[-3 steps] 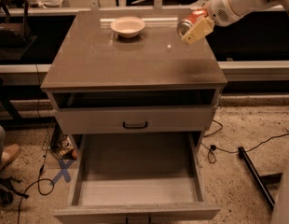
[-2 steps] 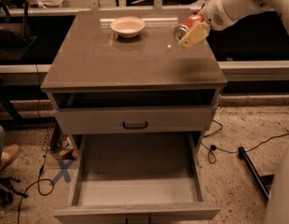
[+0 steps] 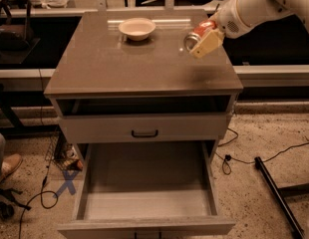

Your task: Place coke can into middle drawer

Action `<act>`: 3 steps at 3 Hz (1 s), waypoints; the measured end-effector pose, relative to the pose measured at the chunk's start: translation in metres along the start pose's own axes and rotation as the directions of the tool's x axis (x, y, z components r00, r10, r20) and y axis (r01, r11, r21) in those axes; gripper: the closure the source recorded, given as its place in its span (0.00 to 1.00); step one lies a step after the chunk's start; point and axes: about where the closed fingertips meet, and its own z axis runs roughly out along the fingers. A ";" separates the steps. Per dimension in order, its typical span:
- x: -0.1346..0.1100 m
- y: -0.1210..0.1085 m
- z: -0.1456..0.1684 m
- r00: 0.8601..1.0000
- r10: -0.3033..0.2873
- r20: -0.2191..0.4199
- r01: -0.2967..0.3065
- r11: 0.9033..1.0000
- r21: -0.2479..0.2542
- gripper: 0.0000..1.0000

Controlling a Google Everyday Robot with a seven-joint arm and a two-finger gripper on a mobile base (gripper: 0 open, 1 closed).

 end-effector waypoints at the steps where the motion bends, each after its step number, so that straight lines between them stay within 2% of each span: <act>1: -0.016 0.045 -0.048 0.993 -0.096 0.066 0.095 0.995 0.022 1.00; 2: -0.017 0.102 -0.085 0.985 -0.144 0.100 0.141 0.989 0.044 1.00; 3: 0.024 0.155 -0.057 0.993 -0.112 0.041 0.114 0.993 -0.039 1.00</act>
Offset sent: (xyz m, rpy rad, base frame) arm -0.2341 0.0444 -0.0640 -0.0609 -0.0083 0.1795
